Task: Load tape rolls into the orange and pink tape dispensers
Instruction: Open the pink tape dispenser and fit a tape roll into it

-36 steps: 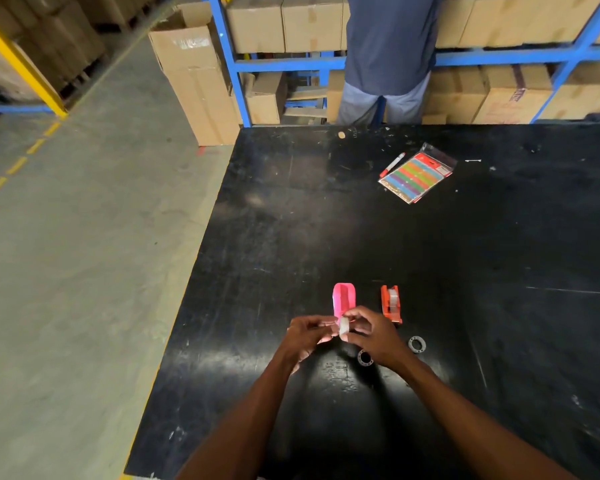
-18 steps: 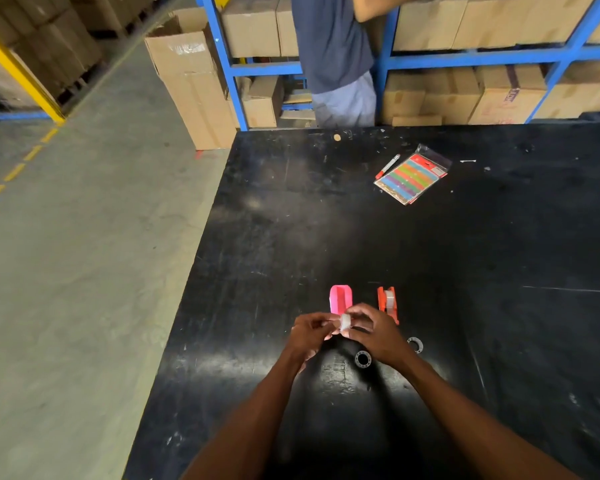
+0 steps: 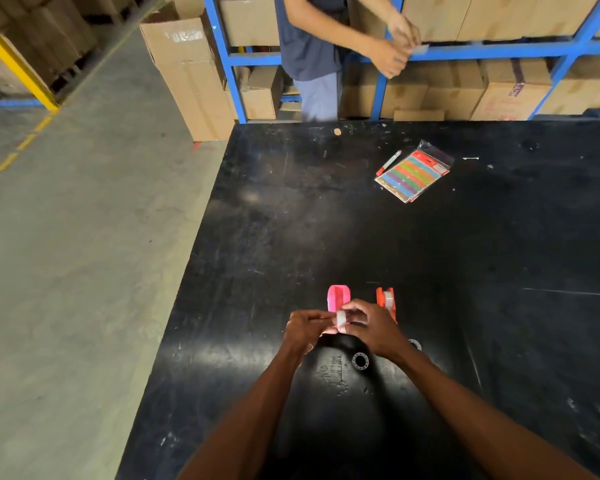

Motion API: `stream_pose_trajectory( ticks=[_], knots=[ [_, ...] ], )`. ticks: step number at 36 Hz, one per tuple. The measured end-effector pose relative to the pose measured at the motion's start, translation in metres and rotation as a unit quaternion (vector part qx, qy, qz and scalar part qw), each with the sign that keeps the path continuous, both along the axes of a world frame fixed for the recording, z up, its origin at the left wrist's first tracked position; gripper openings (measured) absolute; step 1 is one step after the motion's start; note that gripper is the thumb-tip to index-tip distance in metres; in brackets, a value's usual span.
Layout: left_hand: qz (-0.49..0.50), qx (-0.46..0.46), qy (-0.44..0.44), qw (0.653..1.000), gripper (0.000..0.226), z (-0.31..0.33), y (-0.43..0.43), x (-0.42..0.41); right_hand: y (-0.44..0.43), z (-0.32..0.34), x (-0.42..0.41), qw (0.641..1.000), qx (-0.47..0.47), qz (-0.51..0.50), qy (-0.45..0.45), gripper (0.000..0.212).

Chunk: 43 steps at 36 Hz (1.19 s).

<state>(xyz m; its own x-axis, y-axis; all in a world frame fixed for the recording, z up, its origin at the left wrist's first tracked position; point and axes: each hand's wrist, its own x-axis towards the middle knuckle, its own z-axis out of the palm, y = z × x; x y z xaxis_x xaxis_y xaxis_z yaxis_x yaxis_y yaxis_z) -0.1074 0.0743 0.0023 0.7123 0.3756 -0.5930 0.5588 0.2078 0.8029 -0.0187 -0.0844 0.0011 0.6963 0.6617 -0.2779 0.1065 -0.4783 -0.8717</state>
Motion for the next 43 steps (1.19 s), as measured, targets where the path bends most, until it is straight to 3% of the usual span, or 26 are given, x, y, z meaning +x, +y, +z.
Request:
stream_pose_trajectory(
  ticks=[9, 12, 18, 23, 32, 43],
  knots=[
    [-0.006, 0.087, 0.017, 0.996, 0.021, -0.003, 0.004, 0.024, 0.007, -0.009, 0.023, 0.996, -0.036, 0.026, -0.074, 0.034],
    [0.002, 0.129, -0.003, 0.992, 0.032, -0.006, 0.007, 0.032, 0.014, -0.010, 0.035, 0.991, -0.084, 0.027, -0.105, 0.039],
    [-0.102, 0.201, 0.006, 0.974, 0.065, -0.014, 0.014, 0.046, 0.026, -0.020, 0.053, 0.969, -0.173, 0.058, -0.164, 0.037],
    [-0.173, 0.201, 0.004, 0.964, 0.069, -0.025, 0.020, 0.057, 0.032, -0.029, 0.059, 0.964, -0.175, 0.084, -0.183, 0.035],
    [-0.194, 0.167, -0.006, 0.967, 0.061, -0.039, 0.034, 0.066, 0.035, -0.042, 0.062, 0.943, -0.227, 0.090, -0.226, 0.038],
    [-0.130, 0.065, 0.002, 0.989, 0.051, -0.035, 0.034, 0.070, 0.050, -0.030, 0.064, 0.886, -0.321, 0.123, -0.312, 0.035]
  ],
)
